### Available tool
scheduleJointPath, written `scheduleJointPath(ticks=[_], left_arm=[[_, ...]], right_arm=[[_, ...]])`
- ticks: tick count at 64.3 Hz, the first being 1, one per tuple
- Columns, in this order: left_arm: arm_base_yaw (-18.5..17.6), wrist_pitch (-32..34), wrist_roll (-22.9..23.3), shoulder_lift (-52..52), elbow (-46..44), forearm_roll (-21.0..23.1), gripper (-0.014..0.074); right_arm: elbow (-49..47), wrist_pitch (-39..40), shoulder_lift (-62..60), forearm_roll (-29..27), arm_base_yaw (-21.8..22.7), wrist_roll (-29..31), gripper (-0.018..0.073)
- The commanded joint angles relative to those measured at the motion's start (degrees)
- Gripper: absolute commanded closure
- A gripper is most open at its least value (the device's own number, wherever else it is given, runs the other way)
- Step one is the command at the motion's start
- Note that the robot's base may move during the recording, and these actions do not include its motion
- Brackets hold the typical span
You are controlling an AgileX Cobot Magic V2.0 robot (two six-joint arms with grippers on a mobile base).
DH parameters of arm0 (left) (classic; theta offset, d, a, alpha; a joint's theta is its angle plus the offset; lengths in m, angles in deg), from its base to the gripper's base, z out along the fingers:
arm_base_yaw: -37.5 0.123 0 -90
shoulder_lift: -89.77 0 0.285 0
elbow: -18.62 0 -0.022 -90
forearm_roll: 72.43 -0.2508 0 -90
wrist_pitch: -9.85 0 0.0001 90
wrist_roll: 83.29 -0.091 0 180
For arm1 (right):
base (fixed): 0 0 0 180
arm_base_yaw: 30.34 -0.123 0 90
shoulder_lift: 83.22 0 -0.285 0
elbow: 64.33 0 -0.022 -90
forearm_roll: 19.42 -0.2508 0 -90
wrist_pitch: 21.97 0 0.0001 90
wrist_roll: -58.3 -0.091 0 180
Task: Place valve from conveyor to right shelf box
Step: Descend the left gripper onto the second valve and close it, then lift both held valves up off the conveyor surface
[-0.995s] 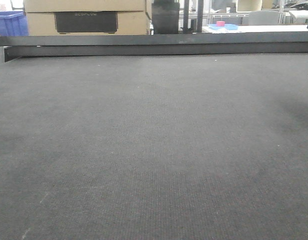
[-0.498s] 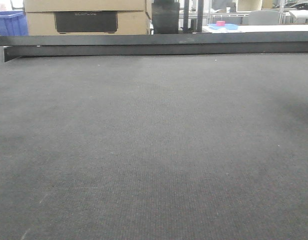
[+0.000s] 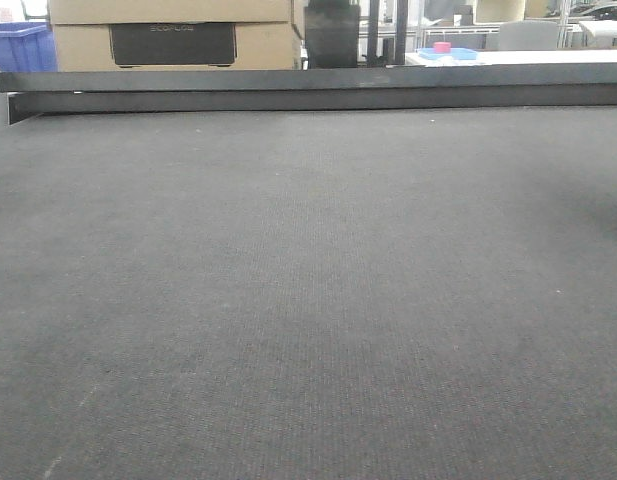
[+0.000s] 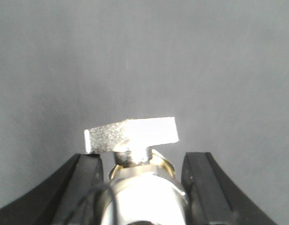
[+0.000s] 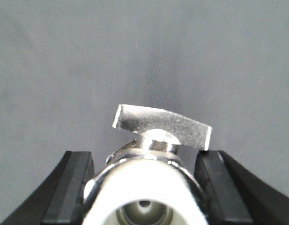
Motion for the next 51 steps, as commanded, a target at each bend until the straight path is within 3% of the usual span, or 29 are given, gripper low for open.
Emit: scheduleJointPath(ticks=[1, 51], left_arm=[[-0.3, 0.8, 0.6, -3.5, -2.1, 0.9, 0.0707], [-0.3, 4.2, 0.6, -6.6, -2.7, 1.2, 0.0707]], right_arm=[[-4.1, 0.5, -1.6, -0.3, 0.0, 0.4, 0.0713], [-6.6, 0.0, -2.9, -1.3, 0.0, 0.4, 0.0713]])
